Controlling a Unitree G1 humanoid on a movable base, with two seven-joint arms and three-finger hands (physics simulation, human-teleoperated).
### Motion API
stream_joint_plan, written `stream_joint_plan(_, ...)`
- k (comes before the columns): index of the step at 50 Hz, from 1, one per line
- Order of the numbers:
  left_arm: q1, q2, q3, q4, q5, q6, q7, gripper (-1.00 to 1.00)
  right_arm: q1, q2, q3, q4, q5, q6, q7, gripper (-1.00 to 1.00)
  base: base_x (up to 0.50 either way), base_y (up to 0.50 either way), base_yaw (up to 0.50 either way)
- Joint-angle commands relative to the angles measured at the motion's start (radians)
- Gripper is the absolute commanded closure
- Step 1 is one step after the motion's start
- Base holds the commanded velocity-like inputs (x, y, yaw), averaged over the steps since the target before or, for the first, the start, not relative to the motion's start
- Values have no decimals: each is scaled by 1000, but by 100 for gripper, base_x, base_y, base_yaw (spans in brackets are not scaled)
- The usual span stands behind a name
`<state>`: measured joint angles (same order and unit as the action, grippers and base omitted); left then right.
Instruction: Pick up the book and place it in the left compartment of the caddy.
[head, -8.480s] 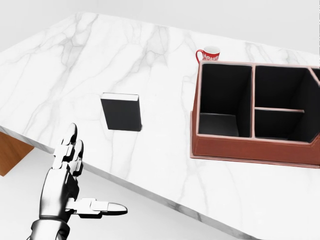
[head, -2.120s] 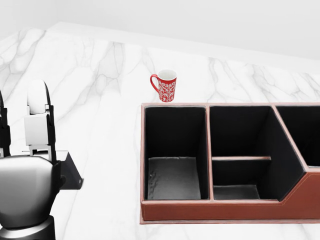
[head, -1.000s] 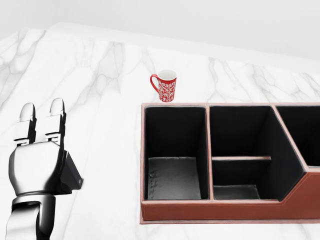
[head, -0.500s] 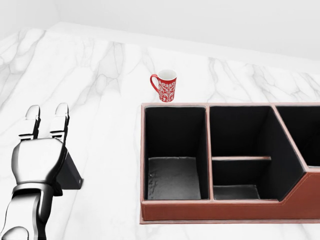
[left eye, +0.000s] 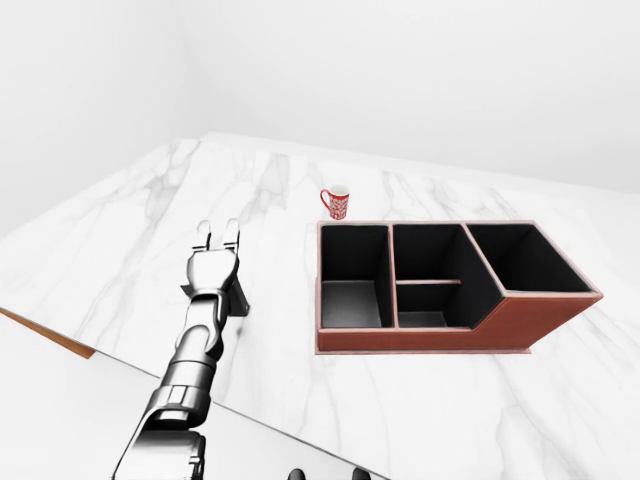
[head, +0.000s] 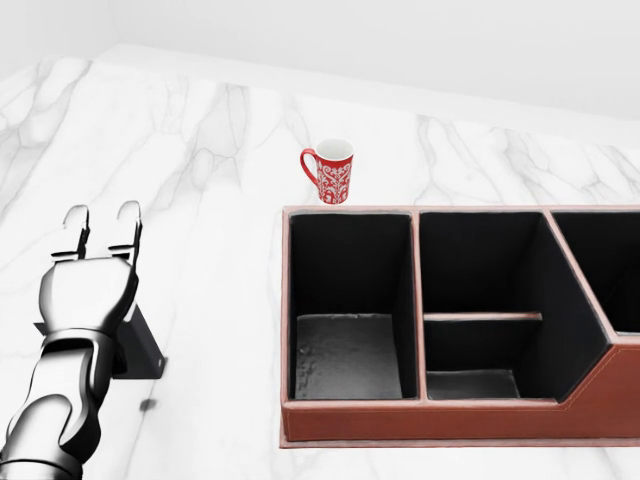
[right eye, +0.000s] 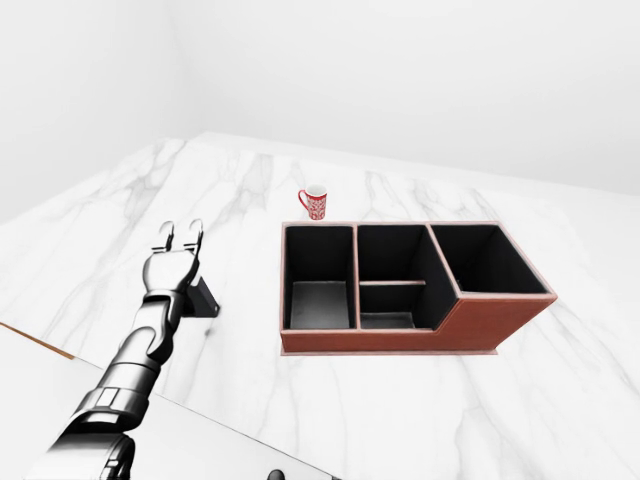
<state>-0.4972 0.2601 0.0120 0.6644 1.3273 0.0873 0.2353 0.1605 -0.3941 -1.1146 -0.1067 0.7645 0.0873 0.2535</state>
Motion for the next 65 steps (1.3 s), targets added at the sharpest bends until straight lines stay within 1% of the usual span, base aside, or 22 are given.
stream_joint_plan(1,-138,19,-28,272,-61,0,76,-100,0,0,1,2,-6,0,2,-100,0,0,0)
stream_joint_plan(4,-167,21,-39,336,-80,0,91,-100,-1,1,3,4,-7,0,3,-100,0,0,0)
stream_joint_plan(5,-187,23,-43,383,-88,0,107,-100,-2,0,5,7,-9,0,3,-100,0,0,0)
stream_joint_plan(14,-237,37,-62,517,-135,0,147,-100,-6,-1,9,11,-13,0,3,-100,0,0,0)
stream_joint_plan(26,-261,51,-75,580,-162,0,165,-100,-3,0,10,12,-15,0,5,-100,0,0,0)
stream_joint_plan(30,-263,54,-73,604,-179,0,177,-100,-6,-3,12,17,-16,0,4,-100,0,0,0)
stream_joint_plan(35,-270,53,-79,620,-186,0,174,-100,-9,-4,18,25,-21,0,4,-100,0,0,0)
stream_joint_plan(43,-259,42,-85,653,-190,0,183,-100,-6,-2,16,20,-19,0,4,-100,0,0,0)
stream_joint_plan(64,-243,33,-81,689,-192,0,152,-100,-6,-3,18,24,-21,0,6,-100,0,0,0)
stream_joint_plan(65,-243,31,-95,693,-174,0,145,-100,-7,-4,19,27,-22,0,7,-100,0,0,0)
